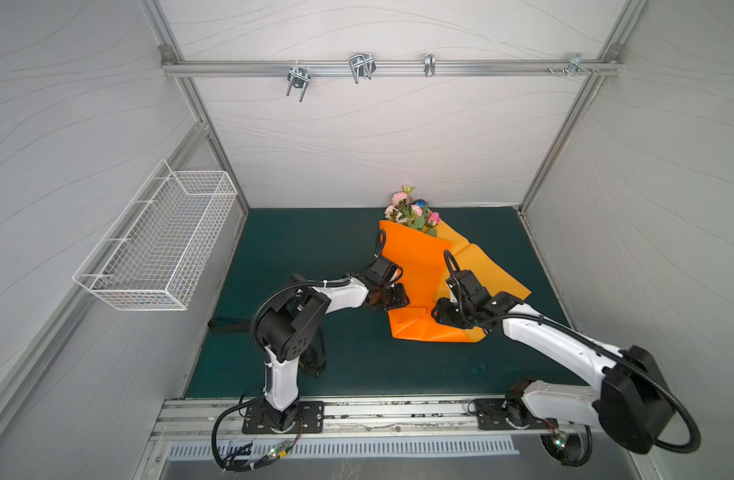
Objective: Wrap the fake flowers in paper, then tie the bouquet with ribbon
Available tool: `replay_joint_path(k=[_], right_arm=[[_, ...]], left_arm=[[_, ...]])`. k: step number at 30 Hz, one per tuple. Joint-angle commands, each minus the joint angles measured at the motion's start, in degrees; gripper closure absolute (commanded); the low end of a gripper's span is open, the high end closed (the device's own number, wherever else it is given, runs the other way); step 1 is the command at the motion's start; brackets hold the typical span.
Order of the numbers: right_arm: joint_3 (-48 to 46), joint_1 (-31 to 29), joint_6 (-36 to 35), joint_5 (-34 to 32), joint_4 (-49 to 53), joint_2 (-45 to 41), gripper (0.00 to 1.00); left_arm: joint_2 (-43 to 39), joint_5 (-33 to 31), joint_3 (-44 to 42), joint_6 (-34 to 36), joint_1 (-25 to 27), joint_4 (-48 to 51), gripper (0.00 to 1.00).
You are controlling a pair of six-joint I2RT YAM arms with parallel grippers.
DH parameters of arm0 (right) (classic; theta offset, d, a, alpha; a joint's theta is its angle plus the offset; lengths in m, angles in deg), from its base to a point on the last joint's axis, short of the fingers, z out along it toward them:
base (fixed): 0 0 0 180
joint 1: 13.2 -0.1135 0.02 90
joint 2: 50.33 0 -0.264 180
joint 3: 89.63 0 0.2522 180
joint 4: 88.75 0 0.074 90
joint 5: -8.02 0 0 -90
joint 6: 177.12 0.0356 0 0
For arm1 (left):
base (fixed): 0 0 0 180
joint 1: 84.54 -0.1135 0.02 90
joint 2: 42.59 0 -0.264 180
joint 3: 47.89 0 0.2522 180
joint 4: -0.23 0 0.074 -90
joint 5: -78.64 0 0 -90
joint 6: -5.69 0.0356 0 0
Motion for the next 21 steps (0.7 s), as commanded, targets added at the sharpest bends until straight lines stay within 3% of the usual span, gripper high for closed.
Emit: replay_joint_path(k=[1, 5, 9, 13, 21], right_arm=[[-3.25, 1.03, 3.36, 0.36, 7.94, -5.43, 0.54], [-5.27, 1.09, 5.49, 1.69, 12.01, -11.61, 0.54], [-7.63, 1.2, 8.48, 4.06, 14.55, -15.36, 0.53], [-11.56, 1.21, 11.96, 6.91, 13.09, -18.74, 0.46], [-25.16, 4.45, 17.21, 9.59, -10.84, -19.82, 0.21]], left_arm=[[-2.42, -2.42, 0.03, 0.91, 0.09, -1.61, 0.52], [-2.04, -4.41, 1.8, 1.91, -0.01, -0.64, 0.52], [-1.01, -1.53, 3.33, 1.52, -0.15, -1.58, 0.52], [-2.5, -0.22, 1.81, 0.78, 0.27, -2.49, 0.53], [-4.01, 1.49, -2.68, -0.82, 1.0, -4.2, 0.55]])
